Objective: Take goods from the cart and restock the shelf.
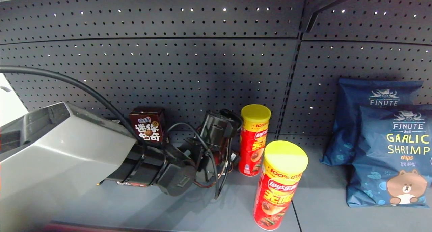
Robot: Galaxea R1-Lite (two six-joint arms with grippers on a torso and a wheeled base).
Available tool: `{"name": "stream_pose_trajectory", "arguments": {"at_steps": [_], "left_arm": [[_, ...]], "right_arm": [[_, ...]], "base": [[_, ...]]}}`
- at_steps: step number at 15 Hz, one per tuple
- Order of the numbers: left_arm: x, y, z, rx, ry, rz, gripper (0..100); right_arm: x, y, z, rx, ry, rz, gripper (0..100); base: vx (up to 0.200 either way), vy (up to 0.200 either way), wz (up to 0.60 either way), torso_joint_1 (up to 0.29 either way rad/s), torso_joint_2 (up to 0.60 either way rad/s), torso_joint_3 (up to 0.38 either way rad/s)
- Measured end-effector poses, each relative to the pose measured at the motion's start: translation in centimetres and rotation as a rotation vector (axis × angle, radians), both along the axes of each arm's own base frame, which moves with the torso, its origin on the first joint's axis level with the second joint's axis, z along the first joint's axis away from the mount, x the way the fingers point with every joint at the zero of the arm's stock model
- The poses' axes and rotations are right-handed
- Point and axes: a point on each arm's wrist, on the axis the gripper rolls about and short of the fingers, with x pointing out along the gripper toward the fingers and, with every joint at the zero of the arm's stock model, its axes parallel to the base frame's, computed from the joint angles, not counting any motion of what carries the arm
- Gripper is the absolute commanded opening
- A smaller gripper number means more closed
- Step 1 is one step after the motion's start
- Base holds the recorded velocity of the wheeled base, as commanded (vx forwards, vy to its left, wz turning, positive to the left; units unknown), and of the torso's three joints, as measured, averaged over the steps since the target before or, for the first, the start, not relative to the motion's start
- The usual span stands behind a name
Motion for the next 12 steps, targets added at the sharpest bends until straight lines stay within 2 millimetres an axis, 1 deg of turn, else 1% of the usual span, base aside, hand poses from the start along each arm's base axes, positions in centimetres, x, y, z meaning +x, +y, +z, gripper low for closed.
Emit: {"name": "stream_pose_trajectory", "arguments": {"at_steps": [4,9,10,12], "left_arm": [[0.7,-0.6,-0.1,-0.009,-0.01,-0.001,100],[0.6,-0.7,-0.5,-0.002,-0.002,-0.003,100],[0.5,-0.6,-0.4,-0.002,-0.003,-0.002,100],[-0.1,0.1,0.6,-0.001,-0.017,0.018,100]], "right_arm": [[0.0,0.0,0.0,0.0,0.0,0.001,100],[0.0,0.0,0.0,0.001,0.0,0.0,100],[0.0,0.0,0.0,0.003,0.001,0.0,100],[0.0,0.0,0.0,0.006,0.0,0.0,100]], "base": [[0.0,0.0,0.0,0.0,0.0,0.0],[0.0,0.0,0.0,0.0,0.0,0.0],[0.0,0.0,0.0,0.0,0.0,0.0],[0.0,0.0,0.0,0.0,0.0,0.0]]}}
